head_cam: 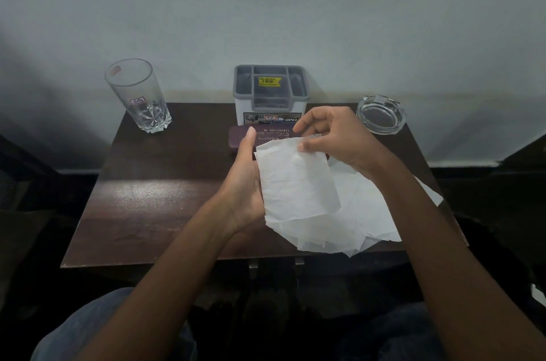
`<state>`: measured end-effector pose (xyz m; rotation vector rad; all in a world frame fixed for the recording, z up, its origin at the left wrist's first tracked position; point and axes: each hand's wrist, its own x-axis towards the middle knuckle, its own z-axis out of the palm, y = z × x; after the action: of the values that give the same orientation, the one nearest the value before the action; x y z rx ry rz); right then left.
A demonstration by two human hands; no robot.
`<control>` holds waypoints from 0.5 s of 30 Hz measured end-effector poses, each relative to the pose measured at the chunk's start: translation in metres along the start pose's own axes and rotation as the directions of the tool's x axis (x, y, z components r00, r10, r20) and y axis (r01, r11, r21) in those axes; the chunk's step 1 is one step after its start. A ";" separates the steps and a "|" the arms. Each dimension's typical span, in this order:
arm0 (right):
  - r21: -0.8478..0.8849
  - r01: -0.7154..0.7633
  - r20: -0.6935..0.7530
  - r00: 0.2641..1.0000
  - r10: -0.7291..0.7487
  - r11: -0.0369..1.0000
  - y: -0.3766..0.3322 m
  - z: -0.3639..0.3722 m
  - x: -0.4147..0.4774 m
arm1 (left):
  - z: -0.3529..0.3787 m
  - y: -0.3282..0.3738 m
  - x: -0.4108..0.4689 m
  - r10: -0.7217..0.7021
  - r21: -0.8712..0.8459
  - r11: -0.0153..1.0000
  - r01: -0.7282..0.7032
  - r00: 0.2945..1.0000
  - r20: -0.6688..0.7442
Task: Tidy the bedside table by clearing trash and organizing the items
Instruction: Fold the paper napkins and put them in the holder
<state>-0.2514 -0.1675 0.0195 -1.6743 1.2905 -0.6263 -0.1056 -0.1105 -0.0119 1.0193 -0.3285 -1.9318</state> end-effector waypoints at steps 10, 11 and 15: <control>0.041 -0.076 -0.127 0.989 0.081 0.996 0.009 -0.023 0.000 | -0.007 0.002 -0.004 -0.022 0.157 0.987 0.042 0.992 -0.126; 0.042 -0.101 -0.186 0.977 0.107 0.994 0.015 -0.030 -0.001 | -0.008 0.004 -0.003 -0.010 0.141 0.990 0.033 0.987 -0.162; -0.201 -0.261 -0.233 0.949 0.213 0.944 0.049 -0.045 -0.003 | -0.019 0.013 0.002 0.111 0.082 0.993 -0.088 0.933 -0.343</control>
<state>-0.3131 -0.1826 -0.0024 -1.6308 1.7444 -0.5325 -0.0836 -0.1168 -0.0175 1.3363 -0.2368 -1.6214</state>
